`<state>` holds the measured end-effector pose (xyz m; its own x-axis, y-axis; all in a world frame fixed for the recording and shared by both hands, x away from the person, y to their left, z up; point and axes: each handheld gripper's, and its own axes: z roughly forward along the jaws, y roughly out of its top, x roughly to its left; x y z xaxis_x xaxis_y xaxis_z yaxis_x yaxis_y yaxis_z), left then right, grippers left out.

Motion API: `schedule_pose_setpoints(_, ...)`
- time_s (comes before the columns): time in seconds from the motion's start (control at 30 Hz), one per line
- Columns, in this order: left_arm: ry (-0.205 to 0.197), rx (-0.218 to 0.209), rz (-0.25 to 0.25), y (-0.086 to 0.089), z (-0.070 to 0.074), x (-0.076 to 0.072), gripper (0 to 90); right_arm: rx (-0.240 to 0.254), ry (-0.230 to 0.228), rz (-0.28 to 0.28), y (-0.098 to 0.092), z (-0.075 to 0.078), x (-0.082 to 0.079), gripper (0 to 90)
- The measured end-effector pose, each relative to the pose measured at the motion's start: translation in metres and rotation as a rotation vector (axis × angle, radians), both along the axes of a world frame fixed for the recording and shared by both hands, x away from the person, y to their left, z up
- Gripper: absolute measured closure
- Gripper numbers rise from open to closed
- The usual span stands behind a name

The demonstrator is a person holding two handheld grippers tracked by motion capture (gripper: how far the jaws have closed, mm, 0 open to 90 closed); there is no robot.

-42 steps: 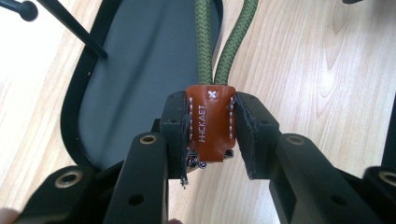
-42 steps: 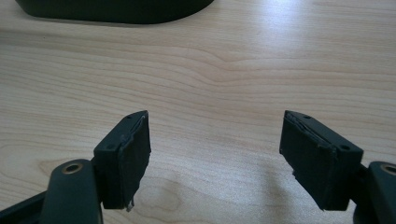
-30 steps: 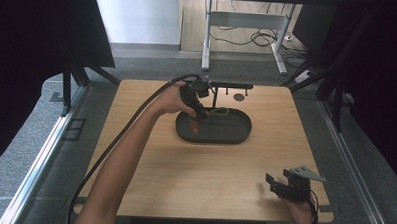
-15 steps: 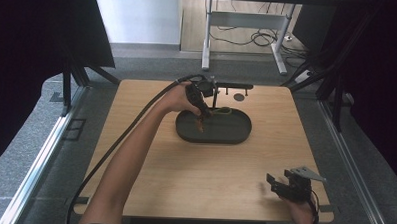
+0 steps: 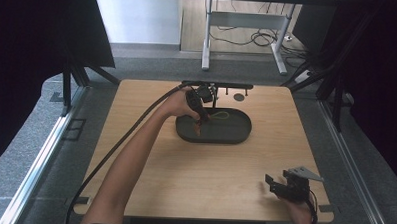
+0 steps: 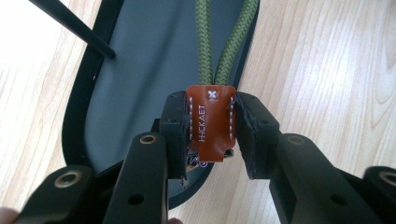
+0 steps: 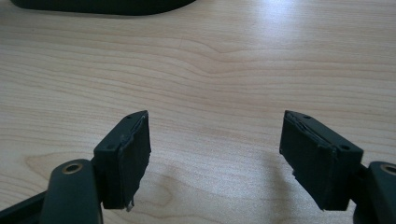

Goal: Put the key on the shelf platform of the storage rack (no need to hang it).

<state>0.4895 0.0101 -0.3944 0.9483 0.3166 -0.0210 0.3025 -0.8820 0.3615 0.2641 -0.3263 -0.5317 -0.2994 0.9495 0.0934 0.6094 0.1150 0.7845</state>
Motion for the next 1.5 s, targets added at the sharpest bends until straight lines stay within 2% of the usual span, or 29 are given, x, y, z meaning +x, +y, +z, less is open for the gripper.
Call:
schedule_pose_setpoints(0.57, -0.01, 0.051, -0.001, -0.008, -0.016, 0.002, 66.0, 0.001, 0.002, -0.002, -0.001, -0.001, 0.0, 25.1)
schedule_pose_setpoints(0.9, -0.006, 0.057, 0.006, -0.006, -0.028, 0.002, 65.2, 0.002, 0.002, 0.0, -0.001, -0.002, 0.001, 25.1)
schedule_pose_setpoints(1.13, -0.011, 0.053, 0.005, -0.004, -0.026, 0.001, 64.4, 0.0, 0.006, 0.008, 0.0, -0.002, 0.002, 25.1)
schedule_pose_setpoints(1.3, -0.017, 0.025, 0.01, 0.0, -0.02, -0.002, 61.9, -0.001, 0.006, 0.008, 0.001, -0.003, 0.002, 25.1)
schedule_pose_setpoints(1.5, -0.031, -0.008, 0.013, 0.008, -0.006, -0.012, 58.6, 0.0, 0.005, 0.011, 0.002, -0.003, 0.003, 25.1)
